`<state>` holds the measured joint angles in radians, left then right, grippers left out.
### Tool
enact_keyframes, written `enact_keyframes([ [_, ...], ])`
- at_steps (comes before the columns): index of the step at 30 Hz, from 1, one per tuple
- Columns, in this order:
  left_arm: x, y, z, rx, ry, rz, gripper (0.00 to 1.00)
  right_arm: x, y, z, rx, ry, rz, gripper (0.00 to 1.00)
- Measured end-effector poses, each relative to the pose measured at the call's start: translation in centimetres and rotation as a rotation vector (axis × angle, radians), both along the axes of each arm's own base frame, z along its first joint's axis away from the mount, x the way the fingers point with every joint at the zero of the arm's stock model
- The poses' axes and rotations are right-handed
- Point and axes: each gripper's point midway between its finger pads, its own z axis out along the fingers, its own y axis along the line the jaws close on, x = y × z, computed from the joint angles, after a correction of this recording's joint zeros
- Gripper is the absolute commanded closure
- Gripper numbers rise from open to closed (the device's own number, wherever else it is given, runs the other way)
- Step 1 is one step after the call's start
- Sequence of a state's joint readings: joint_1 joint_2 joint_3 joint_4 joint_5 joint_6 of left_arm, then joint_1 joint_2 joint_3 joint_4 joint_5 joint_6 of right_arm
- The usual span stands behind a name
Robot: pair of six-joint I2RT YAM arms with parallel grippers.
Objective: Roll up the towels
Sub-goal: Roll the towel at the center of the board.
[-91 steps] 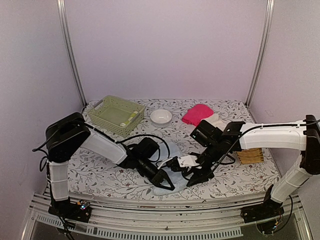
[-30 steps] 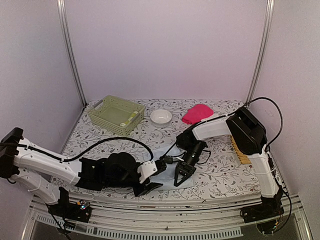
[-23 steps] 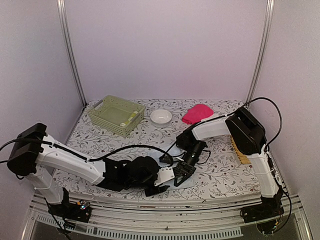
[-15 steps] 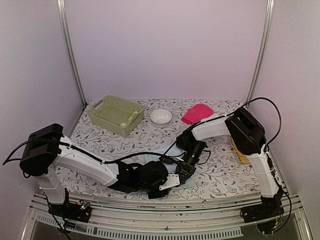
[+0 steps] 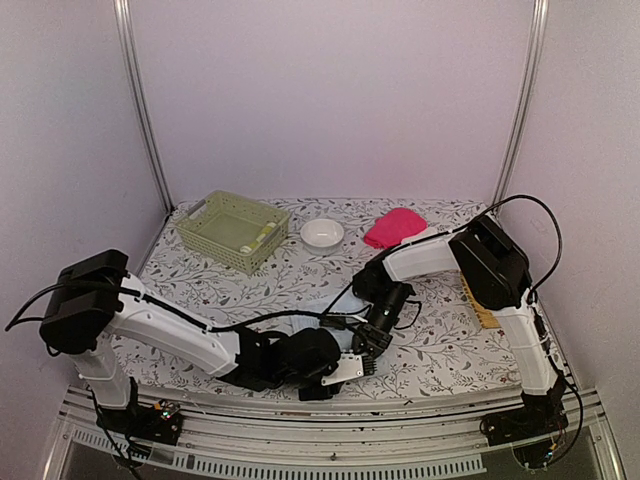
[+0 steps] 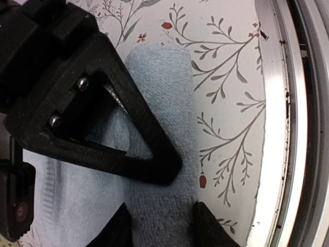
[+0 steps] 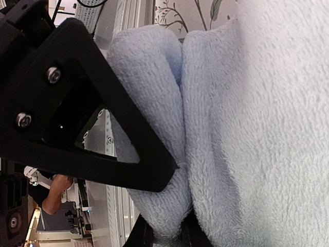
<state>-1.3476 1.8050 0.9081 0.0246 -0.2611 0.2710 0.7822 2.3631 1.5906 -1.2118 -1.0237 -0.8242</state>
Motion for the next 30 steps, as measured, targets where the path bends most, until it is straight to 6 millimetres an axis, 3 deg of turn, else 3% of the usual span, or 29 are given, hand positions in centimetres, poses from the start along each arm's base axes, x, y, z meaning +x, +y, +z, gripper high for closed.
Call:
enact_keyframes([
  [5, 0.3, -0.3, -0.5, 0.016, -0.011, 0.013, 0.84, 0.0, -0.1, 0.0, -0.009, 0.002, 0.0, 0.82],
  [6, 0.3, -0.4, -0.5, 0.018, -0.013, 0.012, 0.86, -0.1, -0.1, 0.0, -0.012, 0.003, 0.0, 0.77],
  [10, 0.2, -0.4, -0.4, 0.016, -0.004, 0.011, 0.9, -0.2, -0.3, 0.4, -0.015, 0.006, 0.002, 0.63],
  [14, -0.5, -0.7, -0.3, -0.001, 0.049, -0.01, 0.91, 0.5, -0.6, 2.0, 0.015, -0.062, 0.019, 0.58],
  [19, -1.6, -0.6, -0.3, -0.018, 0.174, -0.038, 0.92, 3.8, -0.5, 5.1, 0.089, -0.179, -0.03, 0.59],
  [21, -1.7, -0.8, -0.2, -0.03, 0.228, -0.044, 0.92, 5.3, -0.7, 5.4, 0.09, -0.226, -0.062, 0.61],
  [25, -1.8, -0.7, 0.0, -0.056, 0.342, -0.042, 0.92, 7.2, -1.3, 3.6, 0.032, -0.273, -0.112, 0.66],
  [30, -1.8, -0.7, 0.4, -0.093, 0.484, -0.035, 0.92, 8.0, -1.7, 0.4, -0.069, -0.303, -0.138, 0.66],
])
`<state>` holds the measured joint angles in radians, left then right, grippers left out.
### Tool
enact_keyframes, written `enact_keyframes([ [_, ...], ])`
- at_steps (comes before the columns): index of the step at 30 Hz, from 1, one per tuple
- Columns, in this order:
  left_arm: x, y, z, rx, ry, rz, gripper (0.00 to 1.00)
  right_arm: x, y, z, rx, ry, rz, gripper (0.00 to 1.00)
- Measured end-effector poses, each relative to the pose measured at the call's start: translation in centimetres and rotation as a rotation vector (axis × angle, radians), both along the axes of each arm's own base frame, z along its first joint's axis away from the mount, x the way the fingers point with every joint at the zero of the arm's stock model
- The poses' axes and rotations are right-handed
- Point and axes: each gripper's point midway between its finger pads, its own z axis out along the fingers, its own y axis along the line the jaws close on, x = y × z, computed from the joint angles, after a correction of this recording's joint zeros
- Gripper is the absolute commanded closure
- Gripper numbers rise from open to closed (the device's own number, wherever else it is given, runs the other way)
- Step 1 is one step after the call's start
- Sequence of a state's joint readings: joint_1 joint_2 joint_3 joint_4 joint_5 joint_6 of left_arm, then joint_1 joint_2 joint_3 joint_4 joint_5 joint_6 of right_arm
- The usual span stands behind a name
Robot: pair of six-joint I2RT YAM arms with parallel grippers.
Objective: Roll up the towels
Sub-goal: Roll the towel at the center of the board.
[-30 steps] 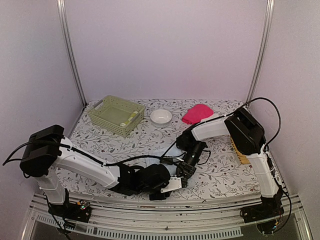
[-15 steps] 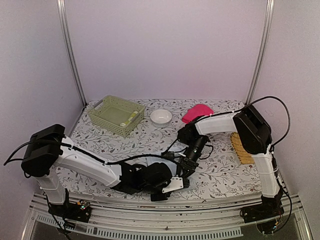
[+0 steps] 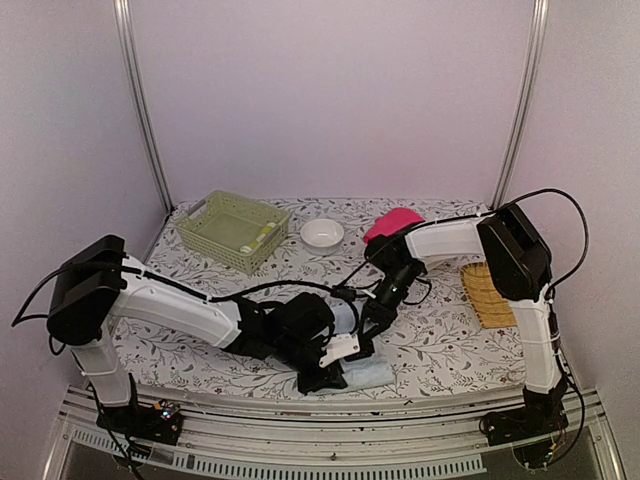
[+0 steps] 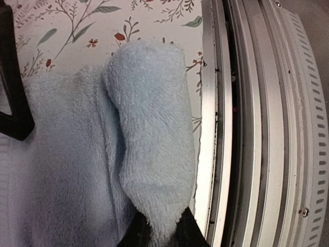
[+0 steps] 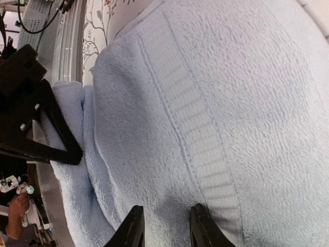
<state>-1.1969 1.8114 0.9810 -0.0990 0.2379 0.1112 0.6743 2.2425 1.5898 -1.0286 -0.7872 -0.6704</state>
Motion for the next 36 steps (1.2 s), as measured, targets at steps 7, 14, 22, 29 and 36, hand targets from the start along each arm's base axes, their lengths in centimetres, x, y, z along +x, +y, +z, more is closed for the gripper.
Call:
enact_keyframes([
  [7, -0.1, 0.3, -0.2, -0.03, 0.165, -0.003, 0.92, 0.3, 0.1, -0.5, -0.046, 0.017, -0.057, 0.67],
  [14, 0.2, 0.1, -0.4, -0.054, 0.321, 0.008, 0.92, 0.6, 0.1, 0.1, -0.046, 0.012, -0.067, 0.62],
  [22, 0.3, -0.3, -0.5, -0.064, 0.481, 0.012, 0.92, 6.6, -1.7, 10.9, 0.133, -0.238, -0.175, 0.59],
  [29, 0.7, -0.5, -1.0, -0.059, 0.633, 0.025, 0.94, 4.5, -4.9, 22.6, 0.4, -0.483, -0.186, 0.55],
  [36, 0.9, -0.8, -1.1, -0.055, 0.745, 0.046, 0.93, -6.2, -2.9, 18.0, 0.422, -0.513, 0.111, 0.54],
])
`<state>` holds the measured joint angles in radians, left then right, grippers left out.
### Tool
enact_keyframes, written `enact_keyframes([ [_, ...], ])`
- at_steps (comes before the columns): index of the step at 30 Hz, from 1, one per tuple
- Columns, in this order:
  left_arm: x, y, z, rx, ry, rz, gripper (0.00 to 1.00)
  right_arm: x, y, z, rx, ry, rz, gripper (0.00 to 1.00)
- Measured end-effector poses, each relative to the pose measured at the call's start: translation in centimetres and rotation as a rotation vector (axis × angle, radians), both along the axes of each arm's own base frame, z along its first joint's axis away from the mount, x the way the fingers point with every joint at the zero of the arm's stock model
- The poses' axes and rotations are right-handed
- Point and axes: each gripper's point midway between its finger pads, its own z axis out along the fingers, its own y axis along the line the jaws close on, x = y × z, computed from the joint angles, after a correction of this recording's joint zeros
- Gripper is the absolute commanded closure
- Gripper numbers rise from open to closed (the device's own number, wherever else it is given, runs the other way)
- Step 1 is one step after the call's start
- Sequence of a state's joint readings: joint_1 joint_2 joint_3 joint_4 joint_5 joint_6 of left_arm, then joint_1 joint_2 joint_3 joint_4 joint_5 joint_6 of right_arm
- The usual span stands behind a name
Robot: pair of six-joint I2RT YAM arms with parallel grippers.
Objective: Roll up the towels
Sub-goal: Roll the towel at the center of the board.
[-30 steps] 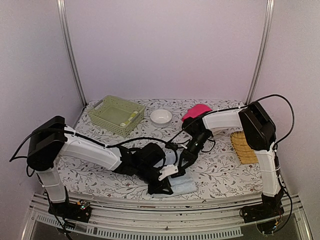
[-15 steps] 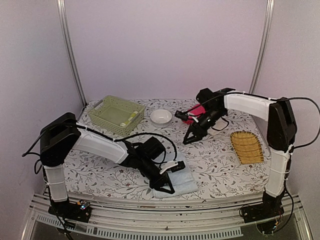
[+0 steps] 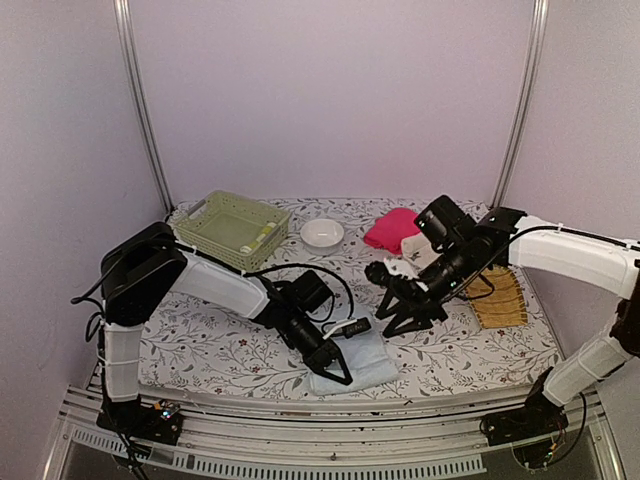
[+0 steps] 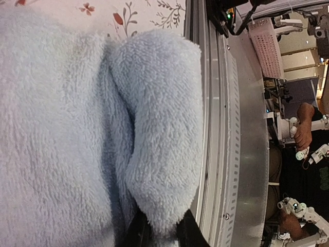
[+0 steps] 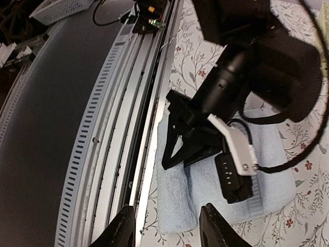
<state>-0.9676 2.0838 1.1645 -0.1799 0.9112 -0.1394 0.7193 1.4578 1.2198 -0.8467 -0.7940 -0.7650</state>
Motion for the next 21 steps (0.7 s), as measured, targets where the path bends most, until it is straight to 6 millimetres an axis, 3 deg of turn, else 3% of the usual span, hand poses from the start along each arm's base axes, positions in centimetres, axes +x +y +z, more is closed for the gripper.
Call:
enact_keyframes([
  [3, 0.1, 0.0, -0.1, 0.005, 0.01, 0.008, 0.91, -2.6, 0.4, -5.2, -0.109, -0.02, 0.066, 0.51],
  [8, 0.2, 0.1, -0.1, 0.01, 0.019, 0.017, 0.9, -4.1, 0.7, -10.8, -0.232, -0.076, 0.12, 0.49],
  [16, 0.3, 0.1, -0.1, 0.014, 0.026, 0.021, 0.88, -5.6, 3.0, -14.7, -0.279, -0.19, 0.197, 0.51],
  [21, 0.4, 0.2, -0.3, 0.018, 0.03, 0.025, 0.86, -5.1, 3.6, -16.4, -0.307, -0.229, 0.185, 0.57],
])
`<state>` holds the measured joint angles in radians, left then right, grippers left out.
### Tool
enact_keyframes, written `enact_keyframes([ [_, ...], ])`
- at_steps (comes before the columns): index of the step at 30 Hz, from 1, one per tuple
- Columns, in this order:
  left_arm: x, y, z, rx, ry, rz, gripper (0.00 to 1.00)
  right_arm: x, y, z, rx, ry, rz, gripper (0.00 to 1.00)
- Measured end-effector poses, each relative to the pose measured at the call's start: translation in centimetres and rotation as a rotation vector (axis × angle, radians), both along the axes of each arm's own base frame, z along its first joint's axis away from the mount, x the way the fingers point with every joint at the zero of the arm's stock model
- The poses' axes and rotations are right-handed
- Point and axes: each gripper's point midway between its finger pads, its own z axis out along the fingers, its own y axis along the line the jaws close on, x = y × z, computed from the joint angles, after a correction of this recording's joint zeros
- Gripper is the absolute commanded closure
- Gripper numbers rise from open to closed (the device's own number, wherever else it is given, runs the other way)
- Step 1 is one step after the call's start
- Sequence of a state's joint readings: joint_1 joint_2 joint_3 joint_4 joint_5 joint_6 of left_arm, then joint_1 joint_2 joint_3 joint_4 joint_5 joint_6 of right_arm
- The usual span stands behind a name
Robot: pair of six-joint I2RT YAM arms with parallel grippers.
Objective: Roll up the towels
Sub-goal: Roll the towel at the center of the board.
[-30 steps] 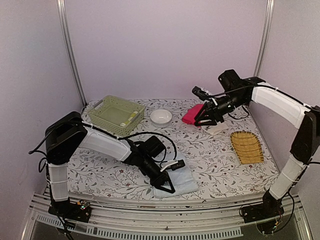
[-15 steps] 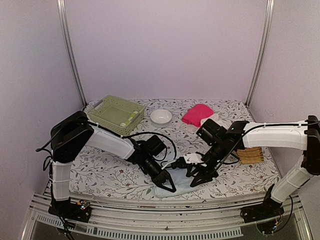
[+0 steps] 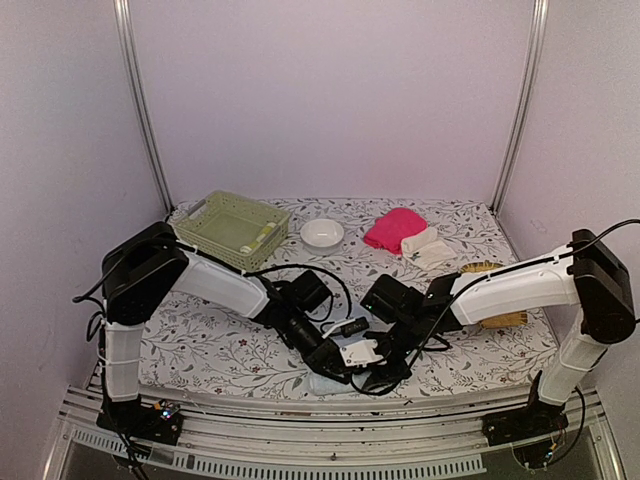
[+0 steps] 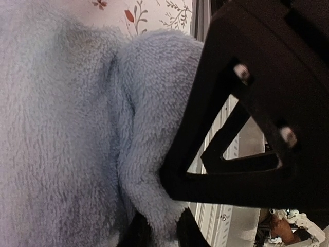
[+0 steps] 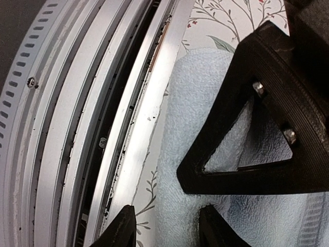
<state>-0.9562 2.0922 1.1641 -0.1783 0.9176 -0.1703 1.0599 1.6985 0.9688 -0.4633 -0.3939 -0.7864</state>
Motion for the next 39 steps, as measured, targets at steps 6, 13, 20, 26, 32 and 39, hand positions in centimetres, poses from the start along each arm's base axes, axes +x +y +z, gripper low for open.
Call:
enact_keyframes([
  [6, 0.2, 0.2, -0.1, -0.006, 0.002, 0.005, 0.84, 1.0, 0.3, -0.5, 0.006, -0.049, -0.021, 0.57],
  [13, 0.3, 0.4, -0.2, -0.012, 0.006, 0.009, 0.68, 2.1, 0.7, -1.6, 0.005, -0.104, -0.041, 0.61],
  [20, 0.5, 1.6, 0.9, -0.015, -0.055, 0.041, 0.51, 2.8, 1.5, -1.8, 0.029, -0.134, -0.04, 0.87],
  [26, 2.3, 4.8, 1.8, 0.044, -0.19, 0.186, 0.47, 2.6, 1.8, -1.6, 0.031, -0.087, -0.041, 0.9],
  [32, 3.7, 8.6, 3.3, 0.062, -0.382, 0.372, 0.47, 3.1, 1.6, -1.0, 0.018, 0.098, -0.07, 0.91],
  [39, 1.3, 8.9, 8.5, -0.111, -0.804, 0.401, 0.47, 5.3, 1.1, -0.8, -0.032, 0.468, -0.175, 0.91],
])
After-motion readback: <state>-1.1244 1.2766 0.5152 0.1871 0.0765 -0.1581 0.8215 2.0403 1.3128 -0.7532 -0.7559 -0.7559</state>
